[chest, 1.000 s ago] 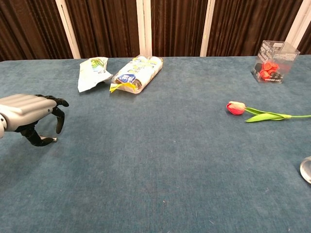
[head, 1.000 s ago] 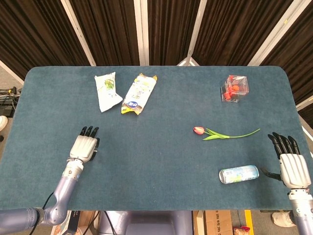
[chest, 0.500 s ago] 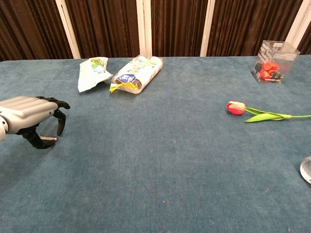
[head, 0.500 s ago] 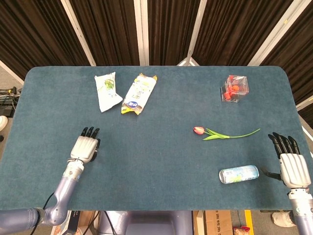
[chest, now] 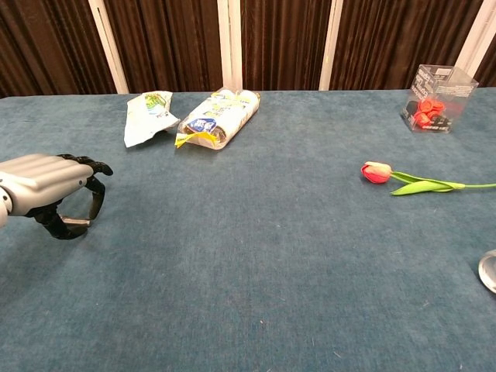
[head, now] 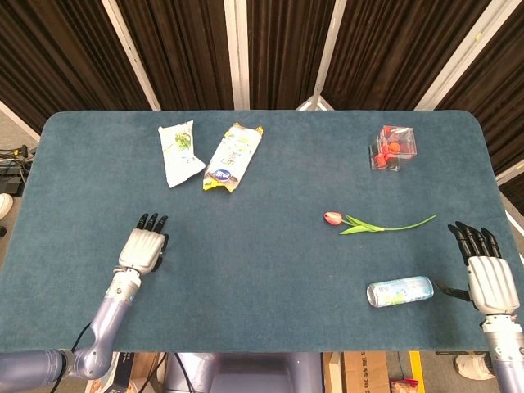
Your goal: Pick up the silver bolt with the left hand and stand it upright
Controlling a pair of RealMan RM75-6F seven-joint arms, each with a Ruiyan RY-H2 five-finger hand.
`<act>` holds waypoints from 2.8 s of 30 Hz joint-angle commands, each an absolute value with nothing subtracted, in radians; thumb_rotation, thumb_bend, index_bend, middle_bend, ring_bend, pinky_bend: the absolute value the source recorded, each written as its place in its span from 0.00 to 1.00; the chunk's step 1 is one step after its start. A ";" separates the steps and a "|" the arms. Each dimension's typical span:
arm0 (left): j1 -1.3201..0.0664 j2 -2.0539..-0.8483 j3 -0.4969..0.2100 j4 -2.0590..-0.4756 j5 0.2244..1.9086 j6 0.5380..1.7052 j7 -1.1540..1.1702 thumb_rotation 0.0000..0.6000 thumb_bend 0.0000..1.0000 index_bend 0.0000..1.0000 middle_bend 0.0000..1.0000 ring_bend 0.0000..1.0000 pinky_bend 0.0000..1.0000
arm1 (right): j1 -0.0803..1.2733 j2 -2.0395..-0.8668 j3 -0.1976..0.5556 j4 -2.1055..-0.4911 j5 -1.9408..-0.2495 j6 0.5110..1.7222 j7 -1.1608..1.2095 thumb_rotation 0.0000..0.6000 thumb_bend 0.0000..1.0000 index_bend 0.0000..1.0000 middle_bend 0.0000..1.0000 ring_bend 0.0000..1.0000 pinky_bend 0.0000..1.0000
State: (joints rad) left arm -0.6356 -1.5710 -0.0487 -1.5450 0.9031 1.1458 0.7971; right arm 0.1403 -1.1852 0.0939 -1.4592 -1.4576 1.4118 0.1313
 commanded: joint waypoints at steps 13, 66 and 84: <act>-0.632 -1.578 -0.047 -1.518 0.907 1.142 0.794 1.00 0.48 0.52 0.06 0.00 0.00 | 0.143 -1.187 0.093 -1.461 -1.452 1.401 0.124 1.00 0.10 0.12 0.10 0.10 0.03; -0.580 -1.439 -0.095 -1.636 1.054 1.186 0.574 1.00 0.52 0.57 0.10 0.00 0.00 | 0.154 -1.190 0.084 -1.468 -1.444 1.364 0.102 1.00 0.10 0.12 0.10 0.10 0.03; -0.516 -1.410 -0.116 -1.572 1.189 1.160 0.126 1.00 0.52 0.57 0.12 0.00 0.00 | 0.154 -1.191 0.085 -1.471 -1.438 1.364 0.096 1.00 0.10 0.12 0.10 0.10 0.03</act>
State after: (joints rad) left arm -0.5350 -1.4171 -0.1107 -1.6036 1.1453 1.1862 0.2597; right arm 0.1541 -1.1914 0.0851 -1.4705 -1.4378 1.3640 0.0955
